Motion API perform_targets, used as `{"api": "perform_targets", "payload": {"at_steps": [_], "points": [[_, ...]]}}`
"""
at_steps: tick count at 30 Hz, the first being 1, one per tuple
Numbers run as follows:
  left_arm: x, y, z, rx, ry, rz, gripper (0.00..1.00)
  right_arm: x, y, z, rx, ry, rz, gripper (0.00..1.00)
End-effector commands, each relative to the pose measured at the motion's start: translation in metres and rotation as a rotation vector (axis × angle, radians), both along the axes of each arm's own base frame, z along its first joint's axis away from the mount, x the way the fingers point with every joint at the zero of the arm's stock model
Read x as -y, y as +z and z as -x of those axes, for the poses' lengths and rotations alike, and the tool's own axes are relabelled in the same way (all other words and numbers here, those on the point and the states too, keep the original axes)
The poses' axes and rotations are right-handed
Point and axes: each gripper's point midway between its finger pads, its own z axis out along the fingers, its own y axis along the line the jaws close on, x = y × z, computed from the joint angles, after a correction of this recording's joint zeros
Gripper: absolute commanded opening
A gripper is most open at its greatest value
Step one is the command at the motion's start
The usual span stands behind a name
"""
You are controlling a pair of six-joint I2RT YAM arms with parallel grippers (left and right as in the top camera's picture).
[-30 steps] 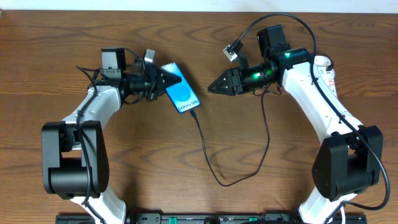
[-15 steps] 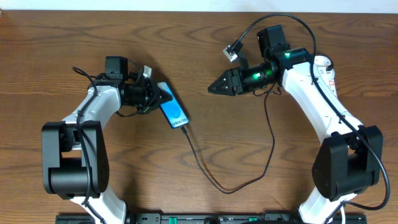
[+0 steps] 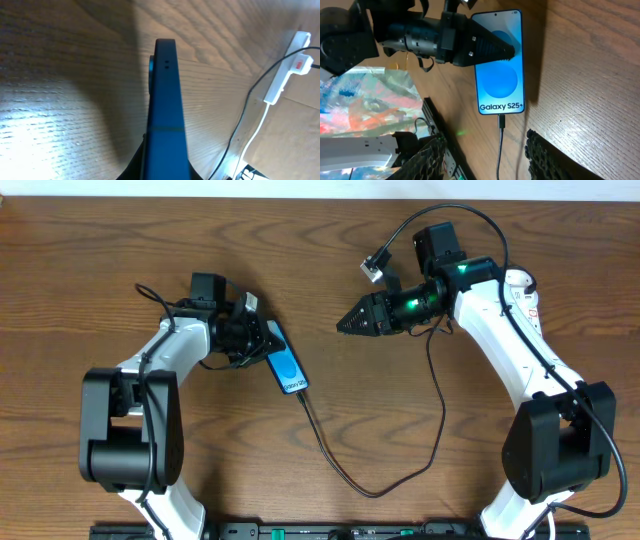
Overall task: Plug charger to phone and switch on socket
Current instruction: 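Lower the phone with the left gripper and lay it on the table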
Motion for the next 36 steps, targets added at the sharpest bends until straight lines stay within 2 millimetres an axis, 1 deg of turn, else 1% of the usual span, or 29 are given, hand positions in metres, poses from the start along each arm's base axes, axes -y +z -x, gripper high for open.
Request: {"api": "perform_targets", "payload": {"at_steps": [1, 13, 25, 36], "points": [[0.0, -0.002, -0.001, 0.008, -0.014, -0.005, 0.07, -0.001, 0.007, 0.0, 0.03, 0.011, -0.008, 0.52], [0.0, -0.003, 0.0, 0.001, -0.014, -0.006, 0.08, -0.001, 0.007, 0.0, 0.03, 0.011, -0.007, 0.52], [-0.001, -0.023, 0.005, -0.06, -0.008, -0.008, 0.08, -0.001, 0.007, 0.0, 0.03, 0.01, -0.003, 0.51], [-0.002, -0.024, 0.005, -0.059, -0.007, -0.016, 0.08, 0.0, 0.007, 0.0, 0.03, 0.009, -0.003, 0.52]]}}
